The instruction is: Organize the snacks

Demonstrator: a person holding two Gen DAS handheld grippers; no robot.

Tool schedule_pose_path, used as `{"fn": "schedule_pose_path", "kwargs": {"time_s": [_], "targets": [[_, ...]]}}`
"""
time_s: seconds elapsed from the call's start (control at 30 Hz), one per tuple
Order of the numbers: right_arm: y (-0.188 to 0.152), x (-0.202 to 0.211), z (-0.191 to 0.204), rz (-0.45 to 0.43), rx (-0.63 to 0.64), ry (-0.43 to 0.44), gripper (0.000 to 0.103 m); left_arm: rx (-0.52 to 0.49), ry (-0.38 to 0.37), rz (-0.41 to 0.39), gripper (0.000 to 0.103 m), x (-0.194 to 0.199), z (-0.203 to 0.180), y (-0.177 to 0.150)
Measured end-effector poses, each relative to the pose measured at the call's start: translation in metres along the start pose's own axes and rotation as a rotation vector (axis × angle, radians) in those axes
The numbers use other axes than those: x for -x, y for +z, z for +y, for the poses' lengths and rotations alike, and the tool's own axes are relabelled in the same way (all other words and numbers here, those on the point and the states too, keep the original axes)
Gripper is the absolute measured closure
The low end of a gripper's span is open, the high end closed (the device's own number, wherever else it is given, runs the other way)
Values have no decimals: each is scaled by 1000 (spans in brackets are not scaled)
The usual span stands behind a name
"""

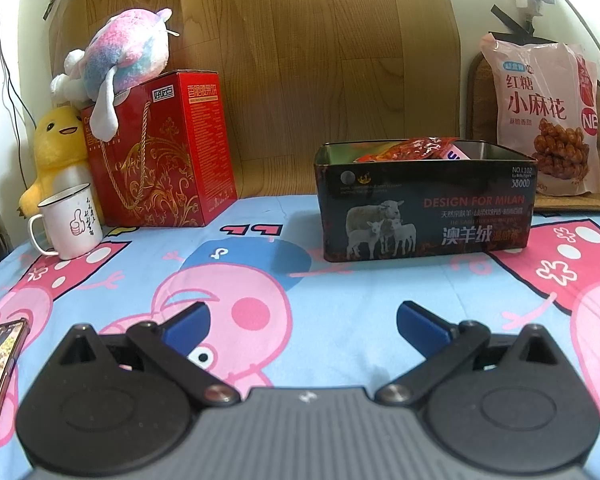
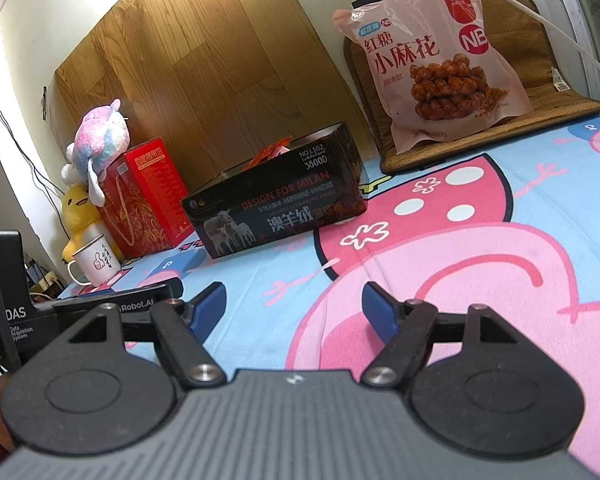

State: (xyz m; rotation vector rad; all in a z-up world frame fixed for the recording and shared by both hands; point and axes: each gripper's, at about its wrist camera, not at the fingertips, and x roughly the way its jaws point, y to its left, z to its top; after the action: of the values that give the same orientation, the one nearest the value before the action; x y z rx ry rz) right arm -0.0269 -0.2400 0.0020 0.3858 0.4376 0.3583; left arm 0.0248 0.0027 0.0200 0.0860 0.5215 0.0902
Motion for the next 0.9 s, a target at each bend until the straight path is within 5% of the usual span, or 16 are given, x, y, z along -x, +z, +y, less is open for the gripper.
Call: {"fn": "schedule_pose_path", "kwargs": {"time_s": [0.9], "targets": [[-2, -1, 0, 6, 0, 0, 26, 8, -8, 5, 0, -1, 2, 0]]}}
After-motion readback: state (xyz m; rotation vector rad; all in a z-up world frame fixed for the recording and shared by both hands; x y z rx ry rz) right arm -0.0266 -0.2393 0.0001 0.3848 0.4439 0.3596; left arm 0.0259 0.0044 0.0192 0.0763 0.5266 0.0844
